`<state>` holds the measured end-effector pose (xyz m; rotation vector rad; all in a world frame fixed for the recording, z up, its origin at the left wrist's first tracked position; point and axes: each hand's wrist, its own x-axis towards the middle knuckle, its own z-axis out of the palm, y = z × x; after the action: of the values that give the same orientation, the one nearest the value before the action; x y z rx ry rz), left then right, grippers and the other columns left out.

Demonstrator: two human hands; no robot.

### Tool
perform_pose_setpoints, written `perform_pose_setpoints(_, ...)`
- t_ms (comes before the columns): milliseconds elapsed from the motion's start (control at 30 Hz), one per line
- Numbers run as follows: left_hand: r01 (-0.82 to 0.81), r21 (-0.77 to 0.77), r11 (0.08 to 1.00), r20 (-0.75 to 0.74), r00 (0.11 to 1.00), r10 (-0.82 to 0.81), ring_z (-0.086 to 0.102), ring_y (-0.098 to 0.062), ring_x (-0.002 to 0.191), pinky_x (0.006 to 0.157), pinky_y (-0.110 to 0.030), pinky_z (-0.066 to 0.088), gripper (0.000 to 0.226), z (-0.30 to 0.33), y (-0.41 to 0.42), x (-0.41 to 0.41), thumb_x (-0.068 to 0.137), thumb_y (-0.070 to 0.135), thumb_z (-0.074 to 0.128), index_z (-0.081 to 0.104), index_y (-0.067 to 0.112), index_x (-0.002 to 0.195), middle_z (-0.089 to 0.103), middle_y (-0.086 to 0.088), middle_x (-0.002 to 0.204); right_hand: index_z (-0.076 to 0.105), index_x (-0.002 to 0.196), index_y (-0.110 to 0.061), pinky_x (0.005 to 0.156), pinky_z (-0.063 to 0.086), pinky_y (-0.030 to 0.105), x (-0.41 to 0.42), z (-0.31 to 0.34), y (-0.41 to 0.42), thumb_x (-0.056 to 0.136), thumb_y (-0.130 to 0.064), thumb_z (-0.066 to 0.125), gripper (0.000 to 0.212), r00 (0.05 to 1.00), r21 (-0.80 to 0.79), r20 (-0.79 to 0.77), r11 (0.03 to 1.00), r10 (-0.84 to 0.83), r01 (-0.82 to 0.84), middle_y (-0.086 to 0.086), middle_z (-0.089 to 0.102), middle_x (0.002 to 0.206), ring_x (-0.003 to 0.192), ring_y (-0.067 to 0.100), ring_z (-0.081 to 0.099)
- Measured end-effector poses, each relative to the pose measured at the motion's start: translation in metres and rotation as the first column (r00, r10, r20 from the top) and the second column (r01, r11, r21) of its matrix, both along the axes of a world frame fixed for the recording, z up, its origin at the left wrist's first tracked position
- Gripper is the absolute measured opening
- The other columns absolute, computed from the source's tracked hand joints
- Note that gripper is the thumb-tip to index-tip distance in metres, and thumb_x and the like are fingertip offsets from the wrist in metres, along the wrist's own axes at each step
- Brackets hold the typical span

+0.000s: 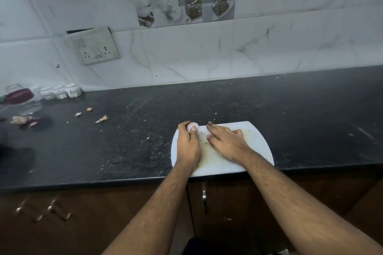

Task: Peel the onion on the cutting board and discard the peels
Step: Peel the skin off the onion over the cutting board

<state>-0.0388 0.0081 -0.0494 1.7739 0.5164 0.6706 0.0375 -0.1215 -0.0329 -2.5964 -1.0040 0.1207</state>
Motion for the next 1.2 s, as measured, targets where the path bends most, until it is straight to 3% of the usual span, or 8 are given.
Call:
perform_pose_setpoints(133,0.001,0.013,1.000,-0.015,1.000,-0.001,0.057,-0.001,0.100,0.077,-0.007,0.041,0.024,-0.002,0.004,0.002,0.110,0.026,0.044,0.048,0.021,0.134,0.058,0.015,0.109,0.047,0.150,-0.037,0.116,0.029,0.036,0.004,-0.011,-0.006,0.107,-0.048,0.032,0.047,0.986,0.086,-0.003,0.982,0.167,-0.167,-0.018,0.045,0.156,0.146,0.005,0.038)
perform_pose_setpoints(267,0.099,0.082,0.992,-0.047,0.994,-0.095,0.061,-0.013,0.111,0.097,-0.028,0.049,0.026,-0.004,-0.002,0.005,0.110,0.030,0.044,0.047,0.020,0.134,0.062,0.011,0.113,0.075,0.102,-0.034,0.077,0.053,0.036,0.000,-0.013,-0.015,0.103,-0.054,0.043,0.037,0.964,0.343,-0.178,0.931,0.197,-0.127,-0.010,0.076,0.088,0.081,0.010,0.069)
perform_pose_setpoints(333,0.116,0.134,0.984,-0.074,0.992,-0.106,0.064,-0.010,0.106,0.099,-0.034,0.050,0.026,-0.002,-0.006,0.006,0.110,0.032,0.042,0.047,0.020,0.133,0.063,0.009,0.113,0.077,0.091,-0.031,0.074,0.058,0.036,0.000,-0.011,-0.019,0.103,-0.049,0.049,0.035,0.955,0.503,-0.253,0.864,0.153,-0.005,-0.012,0.076,0.081,0.076,0.010,0.072)
perform_pose_setpoints(567,0.254,-0.006,0.967,-0.023,0.967,-0.254,0.080,-0.017,0.090,0.100,-0.048,0.056,0.023,0.001,-0.010,0.001,0.111,0.034,0.040,0.048,0.021,0.128,0.075,0.016,0.087,0.073,0.104,-0.009,0.070,0.042,0.025,0.006,-0.007,-0.030,0.110,-0.030,0.037,0.041,0.822,0.732,-0.241,0.459,-0.516,0.503,0.002,0.073,0.101,0.097,0.020,0.067)
perform_pose_setpoints(833,0.172,-0.076,0.982,0.055,0.984,-0.168,0.071,-0.015,0.114,0.105,-0.047,0.055,0.023,-0.003,-0.003,0.006,0.108,0.034,0.047,0.048,0.025,0.129,0.067,0.006,0.120,0.070,0.103,-0.022,0.092,0.051,0.041,0.001,-0.004,-0.020,0.105,-0.060,0.024,0.060,0.955,0.359,-0.261,0.904,-0.140,0.230,-0.004,0.073,0.093,0.097,0.021,0.067)
perform_pose_setpoints(1000,0.073,0.136,0.988,-0.008,0.997,-0.072,0.060,-0.013,0.113,0.104,-0.037,0.050,0.028,-0.001,-0.003,0.003,0.107,0.025,0.050,0.047,0.019,0.134,0.062,0.004,0.123,0.073,0.125,-0.023,0.107,0.043,0.026,0.005,-0.007,-0.034,0.108,-0.052,0.031,0.054,0.884,0.632,-0.451,0.743,0.122,0.220,-0.010,0.072,0.125,0.121,0.004,0.063)
perform_pose_setpoints(1100,0.092,0.219,0.971,-0.066,0.995,-0.079,0.062,-0.014,0.108,0.097,-0.034,0.051,0.028,0.000,-0.007,0.003,0.106,0.025,0.053,0.050,0.017,0.132,0.066,0.003,0.119,0.073,0.110,-0.010,0.079,0.046,0.022,0.006,-0.003,-0.036,0.111,-0.040,0.032,0.051,0.916,0.709,-0.287,0.582,-0.279,0.399,-0.002,0.073,0.108,0.107,0.015,0.066)
perform_pose_setpoints(1200,0.107,0.243,0.964,-0.101,0.991,-0.085,0.063,-0.014,0.105,0.088,-0.027,0.047,0.028,-0.001,-0.007,0.004,0.106,0.027,0.054,0.051,0.015,0.130,0.067,0.002,0.116,0.066,0.098,-0.007,0.066,0.044,0.027,0.004,-0.001,-0.032,0.110,-0.041,0.026,0.054,0.836,0.566,-0.196,0.637,-0.512,0.523,0.007,0.069,0.097,0.101,0.031,0.066)
